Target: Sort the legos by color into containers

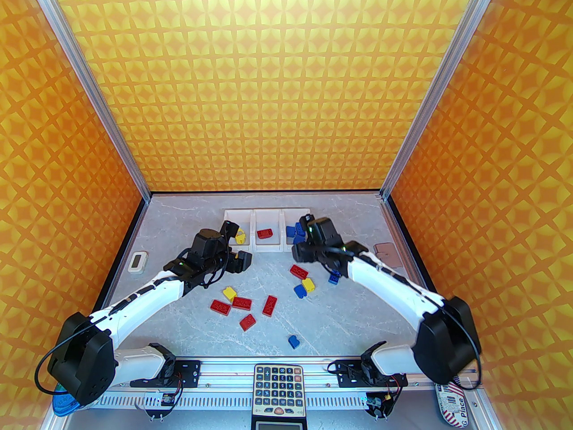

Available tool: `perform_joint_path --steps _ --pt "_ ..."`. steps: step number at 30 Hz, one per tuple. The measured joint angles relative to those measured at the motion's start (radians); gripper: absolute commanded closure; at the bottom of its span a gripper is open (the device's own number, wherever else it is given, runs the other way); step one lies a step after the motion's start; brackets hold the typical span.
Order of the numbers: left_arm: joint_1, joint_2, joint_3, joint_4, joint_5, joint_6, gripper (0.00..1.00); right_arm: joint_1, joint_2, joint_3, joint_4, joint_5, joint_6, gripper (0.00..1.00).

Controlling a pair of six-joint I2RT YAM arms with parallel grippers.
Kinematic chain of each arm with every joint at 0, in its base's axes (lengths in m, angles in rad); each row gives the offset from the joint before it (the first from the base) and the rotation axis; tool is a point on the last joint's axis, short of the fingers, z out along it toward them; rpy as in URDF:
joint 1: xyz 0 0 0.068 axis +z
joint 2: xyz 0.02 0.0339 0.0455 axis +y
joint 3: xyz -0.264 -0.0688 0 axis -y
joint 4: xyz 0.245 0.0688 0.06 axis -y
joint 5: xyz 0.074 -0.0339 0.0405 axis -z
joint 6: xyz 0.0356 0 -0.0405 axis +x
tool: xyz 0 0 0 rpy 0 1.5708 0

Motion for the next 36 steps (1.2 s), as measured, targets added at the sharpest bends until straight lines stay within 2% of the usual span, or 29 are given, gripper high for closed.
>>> perform_joint_path --steps 10,14,22,36 --pt "0.0 -0.104 -0.059 -0.218 -0.075 -0.2 0.23 0.006 -0.034 -0.03 0.014 -0.042 0.018 0.41" --pt "-0.009 -0.13 -0.142 -0.225 -0.086 -0.307 0.24 0.009 -0.028 -0.04 0.035 -0.058 0.022 0.41" --pt "-0.089 -0.121 -0.257 -0.193 -0.09 -0.475 0.27 0.012 -0.009 -0.07 0.068 -0.072 0.023 0.42" --pt "-0.102 -0.013 -0.251 -0.14 -0.093 -0.521 0.33 0.012 0.007 -0.085 0.088 -0.079 0.026 0.42"
